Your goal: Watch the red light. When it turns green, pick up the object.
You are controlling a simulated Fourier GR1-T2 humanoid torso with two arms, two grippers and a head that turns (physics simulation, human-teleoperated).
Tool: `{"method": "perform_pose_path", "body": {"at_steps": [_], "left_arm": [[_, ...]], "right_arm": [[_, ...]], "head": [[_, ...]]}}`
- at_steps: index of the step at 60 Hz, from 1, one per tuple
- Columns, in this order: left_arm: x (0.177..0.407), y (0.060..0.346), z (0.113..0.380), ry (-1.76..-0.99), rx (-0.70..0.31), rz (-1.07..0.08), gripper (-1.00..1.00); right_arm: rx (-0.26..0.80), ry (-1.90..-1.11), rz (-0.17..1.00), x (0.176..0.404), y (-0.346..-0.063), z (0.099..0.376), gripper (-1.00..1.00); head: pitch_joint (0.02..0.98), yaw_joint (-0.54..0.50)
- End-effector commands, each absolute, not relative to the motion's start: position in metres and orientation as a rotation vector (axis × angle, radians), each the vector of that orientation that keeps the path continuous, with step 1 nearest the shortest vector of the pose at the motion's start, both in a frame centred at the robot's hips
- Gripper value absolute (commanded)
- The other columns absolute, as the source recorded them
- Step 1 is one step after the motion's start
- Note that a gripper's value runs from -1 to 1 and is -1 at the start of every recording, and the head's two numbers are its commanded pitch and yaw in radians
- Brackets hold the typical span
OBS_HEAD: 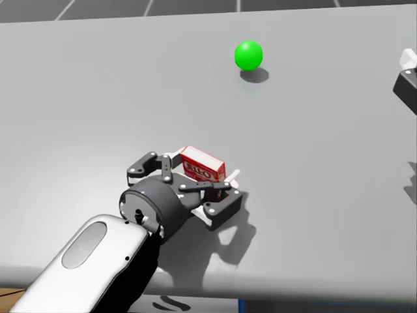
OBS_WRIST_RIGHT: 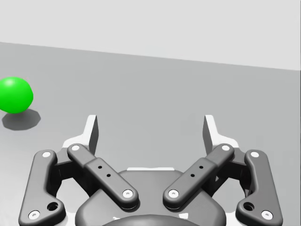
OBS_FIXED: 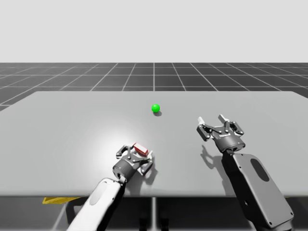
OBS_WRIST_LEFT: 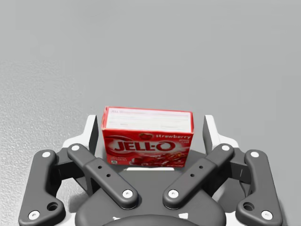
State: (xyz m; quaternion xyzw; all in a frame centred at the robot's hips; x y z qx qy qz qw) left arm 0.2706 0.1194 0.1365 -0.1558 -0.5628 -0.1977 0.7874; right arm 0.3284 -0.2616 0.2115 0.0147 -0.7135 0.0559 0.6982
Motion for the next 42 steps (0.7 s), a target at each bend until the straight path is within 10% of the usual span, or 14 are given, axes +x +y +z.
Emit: {"method": "perform_pose_path", "body": {"at_steps": [1,6,8,9,42], "left_arm": [[0.279,0.117,0.128,-1.190,-0.320,-0.411,-1.00],[0.276,0.118,0.122,-1.163,-0.321,-0.413,-0.86],[0.273,0.118,0.120,-1.160,-0.315,-0.423,0.68],[0.272,0.118,0.119,-1.158,-0.319,-0.428,0.94],[0.266,0.115,0.115,-1.141,-0.328,-0.483,1.00]], "right_arm": [[0.032,-1.596,0.122,0.328,-0.263,0.213,-1.00],[0.032,-1.598,0.121,0.327,-0.263,0.214,-1.00],[0.031,-1.599,0.120,0.327,-0.263,0.214,-1.00],[0.031,-1.599,0.120,0.327,-0.264,0.214,-1.00],[0.025,-1.600,0.116,0.327,-0.263,0.213,-1.00]], "head": [[0.854,0.09],[0.852,0.09],[0.849,0.09],[0.848,0.09],[0.492,0.11]]}}
